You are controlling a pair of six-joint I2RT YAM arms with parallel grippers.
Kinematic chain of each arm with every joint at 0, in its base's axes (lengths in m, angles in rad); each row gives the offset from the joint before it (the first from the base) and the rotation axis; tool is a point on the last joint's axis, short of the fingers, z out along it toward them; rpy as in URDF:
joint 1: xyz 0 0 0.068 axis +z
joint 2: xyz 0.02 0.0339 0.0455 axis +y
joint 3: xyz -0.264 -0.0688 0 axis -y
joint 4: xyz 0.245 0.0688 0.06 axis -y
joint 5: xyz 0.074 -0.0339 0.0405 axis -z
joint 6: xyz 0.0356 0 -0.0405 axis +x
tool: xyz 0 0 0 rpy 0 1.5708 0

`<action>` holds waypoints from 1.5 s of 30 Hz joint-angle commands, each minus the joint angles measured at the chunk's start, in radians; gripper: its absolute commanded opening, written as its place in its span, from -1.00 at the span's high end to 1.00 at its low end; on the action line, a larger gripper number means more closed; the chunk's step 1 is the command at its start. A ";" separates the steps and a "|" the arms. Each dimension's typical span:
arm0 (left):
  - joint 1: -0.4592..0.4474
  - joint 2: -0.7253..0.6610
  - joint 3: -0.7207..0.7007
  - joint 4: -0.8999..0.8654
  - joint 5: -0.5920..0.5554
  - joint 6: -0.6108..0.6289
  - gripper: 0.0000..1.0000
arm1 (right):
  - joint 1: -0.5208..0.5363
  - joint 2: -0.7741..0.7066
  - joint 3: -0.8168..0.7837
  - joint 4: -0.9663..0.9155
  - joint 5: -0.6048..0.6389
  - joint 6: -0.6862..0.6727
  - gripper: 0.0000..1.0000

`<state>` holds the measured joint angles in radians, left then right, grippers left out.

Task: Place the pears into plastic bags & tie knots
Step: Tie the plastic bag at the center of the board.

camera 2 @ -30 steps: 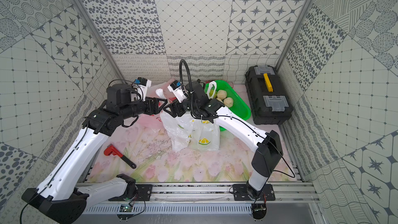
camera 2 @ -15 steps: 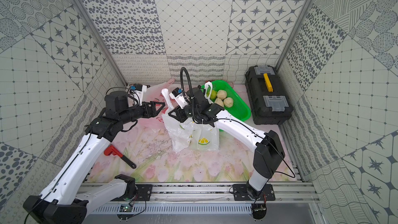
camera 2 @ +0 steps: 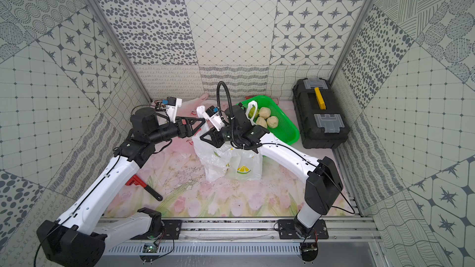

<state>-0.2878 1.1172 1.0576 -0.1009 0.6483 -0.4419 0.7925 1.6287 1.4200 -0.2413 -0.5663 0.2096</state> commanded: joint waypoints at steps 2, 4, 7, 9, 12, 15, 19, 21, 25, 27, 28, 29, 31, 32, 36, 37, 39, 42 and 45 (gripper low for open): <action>-0.007 0.044 0.022 0.168 0.108 0.010 -0.61 | -0.018 -0.051 -0.031 0.101 -0.076 0.054 0.56; -0.008 0.063 0.034 0.166 0.115 0.014 -0.55 | -0.017 -0.056 -0.039 0.104 -0.087 0.057 0.56; -0.032 0.087 0.056 0.179 0.141 0.020 -0.46 | -0.022 -0.055 -0.044 0.095 -0.076 0.068 0.57; -0.062 0.092 0.069 0.168 0.152 0.052 -0.31 | -0.027 -0.055 -0.044 0.088 -0.062 0.077 0.53; -0.082 0.090 0.062 0.169 0.155 0.083 0.02 | -0.041 -0.073 -0.053 0.093 -0.044 0.104 0.44; -0.083 0.089 0.050 0.186 0.160 0.086 0.42 | -0.072 -0.102 -0.073 0.103 -0.049 0.151 0.41; -0.084 0.092 0.054 0.172 0.165 0.109 0.69 | -0.110 -0.165 -0.083 0.067 -0.069 0.188 0.14; -0.086 0.096 0.058 0.159 0.169 0.129 0.74 | -0.133 -0.191 -0.049 0.006 -0.064 0.219 0.03; -0.111 0.108 0.068 0.124 0.166 0.171 0.74 | -0.130 -0.168 0.105 -0.166 -0.042 0.240 -0.19; -0.128 0.119 0.076 0.103 0.172 0.188 0.74 | -0.114 -0.143 0.163 -0.215 -0.016 0.239 -0.24; -0.135 0.122 0.075 0.101 0.174 0.193 0.73 | -0.105 -0.129 0.194 -0.240 0.002 0.226 -0.26; -0.141 0.121 0.075 0.099 0.173 0.195 0.73 | -0.097 -0.114 0.222 -0.258 0.016 0.209 -0.28; -0.147 0.120 0.076 0.101 0.175 0.196 0.73 | -0.086 -0.086 0.266 -0.283 0.033 0.182 -0.28; -0.149 0.120 0.079 0.099 0.180 0.197 0.73 | -0.081 -0.072 0.283 -0.293 0.035 0.171 -0.28; -0.154 0.112 0.085 0.080 0.203 0.211 0.73 | -0.080 -0.046 0.315 -0.282 0.032 0.156 -0.17; -0.157 0.112 0.084 0.078 0.212 0.214 0.73 | -0.079 -0.042 0.322 -0.274 0.025 0.155 -0.13; -0.159 0.112 0.084 0.071 0.220 0.216 0.74 | -0.080 -0.034 0.336 -0.266 0.022 0.155 -0.08; -0.163 0.114 0.084 0.066 0.234 0.224 0.76 | -0.081 -0.016 0.368 -0.268 0.025 0.156 0.01; -0.165 0.110 0.088 0.041 0.222 0.238 0.77 | -0.092 0.000 0.416 -0.330 0.074 0.132 -0.01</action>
<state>-0.4461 1.2362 1.1309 -0.0463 0.8284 -0.2573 0.7074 1.6207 1.7813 -0.5514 -0.5304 0.3717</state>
